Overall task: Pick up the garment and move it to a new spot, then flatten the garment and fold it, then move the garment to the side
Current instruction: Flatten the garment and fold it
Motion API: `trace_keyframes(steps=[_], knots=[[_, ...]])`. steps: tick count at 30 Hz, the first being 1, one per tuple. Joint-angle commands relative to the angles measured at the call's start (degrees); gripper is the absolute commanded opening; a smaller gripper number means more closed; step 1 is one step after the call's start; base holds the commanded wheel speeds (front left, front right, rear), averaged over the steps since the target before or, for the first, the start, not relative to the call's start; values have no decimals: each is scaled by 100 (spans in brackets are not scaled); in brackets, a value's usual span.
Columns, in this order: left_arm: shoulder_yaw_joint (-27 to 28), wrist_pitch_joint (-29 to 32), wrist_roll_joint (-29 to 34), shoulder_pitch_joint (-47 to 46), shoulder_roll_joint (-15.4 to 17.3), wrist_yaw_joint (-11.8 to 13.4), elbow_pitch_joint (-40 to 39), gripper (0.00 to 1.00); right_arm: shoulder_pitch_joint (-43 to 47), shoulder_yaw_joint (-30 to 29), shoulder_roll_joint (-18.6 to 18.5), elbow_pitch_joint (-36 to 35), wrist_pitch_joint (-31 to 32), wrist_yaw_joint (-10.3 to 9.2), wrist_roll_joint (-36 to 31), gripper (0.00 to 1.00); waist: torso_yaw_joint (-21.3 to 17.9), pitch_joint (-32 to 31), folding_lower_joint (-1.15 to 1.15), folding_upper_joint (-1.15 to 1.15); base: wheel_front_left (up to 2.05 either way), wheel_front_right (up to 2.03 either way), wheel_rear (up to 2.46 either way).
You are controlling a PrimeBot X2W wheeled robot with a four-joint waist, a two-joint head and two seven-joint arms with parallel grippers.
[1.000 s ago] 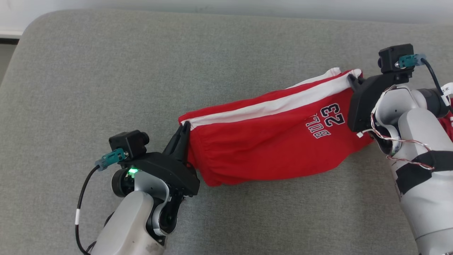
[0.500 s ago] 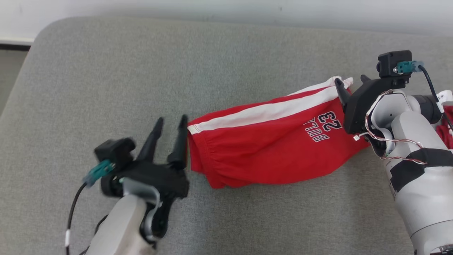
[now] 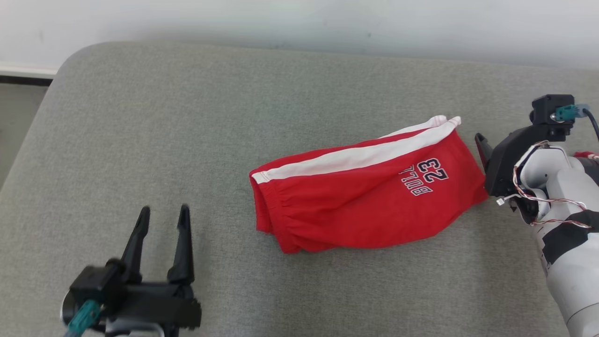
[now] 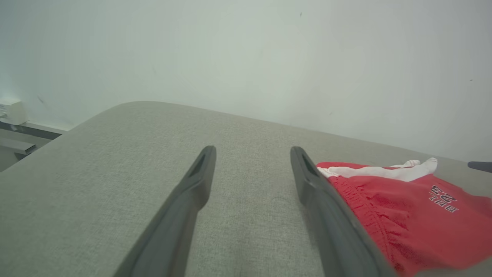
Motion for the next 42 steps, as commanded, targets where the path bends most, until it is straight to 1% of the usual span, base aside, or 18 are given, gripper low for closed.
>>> trace_keyframes(steps=[1, 6, 8, 11, 16, 22, 23, 24, 25, 29, 33, 37, 38, 42], knots=[[73, 1, 77, 123, -15, -43, -54, 100, -6, -39, -23, 35, -7, -17, -22, 100, 76, 73, 1, 0, 0, 0, 0], [502, -1, 307, 488, -138, -196, -270, 100, -117, -163, -86, 236, 61, -17, -43, 100, 226, 239, 1, 0, 0, 0, 0], [593, -1, 357, 622, -164, -247, -336, 100, -153, -207, -154, 310, 71, -17, -95, 100, 291, 300, 1, 0, 0, 0, 0], [651, 0, 405, 744, -180, -347, -399, 100, -184, -291, -113, 437, 108, -17, -14, 100, 362, 356, 1, 0, 0, 0, 0], [578, 0, 186, 948, -189, -290, -498, 100, -79, -263, -31, 651, 229, -17, -22, 100, 441, 421, 1, 0, 0, 0, 0], [472, 0, 116, 974, -191, -216, -508, 100, 124, -223, -6, 938, 373, -17, -65, 100, 482, 409, 1, 0, 0, 0, 0], [456, 0, 105, 979, -191, -206, -512, 100, 152, -183, 1, 967, 401, -17, -93, 91, 483, 402, 1, 0, 0, 0, 0], [442, 0, 96, 986, -191, -197, -512, 100, 182, -157, 0, 988, 405, -17, -100, 30, 481, 395, 1, 0, 0, 0, 0], [432, 0, 89, 989, -190, -206, -514, 100, 207, -131, 0, 992, 382, -17, -101, 0, 476, 386, 1, 0, 0, 0, 0], [425, -1, 87, 998, -190, -225, -463, 100, 287, -148, -25, 981, 215, -19, -7, 0, 440, 326, 1, 0, 0, 0, 0], [498, -1, 80, 1047, -190, -224, -426, 100, 440, -274, -66, 863, -152, -21, 122, 0, 363, 181, 1, 0, 0, 0, 0], [573, -1, 142, 1118, -190, -254, -416, 100, 708, -341, -55, 641, -550, -21, 270, 0, 215, -7, 1, 0, 0, 0, 0], [573, -1, 142, 1118, -190, -254, -416, 100, 708, -341, -55, 641, -550, -21, 270, 0, 215, -7, 1, 0, 0, 0, 0], [585, -2, 149, 1225, -191, -260, -449, 100, 954, -411, -175, 384, -867, -20, 303, 0, 25, -154, 1, 0, 0, 0, 0]])
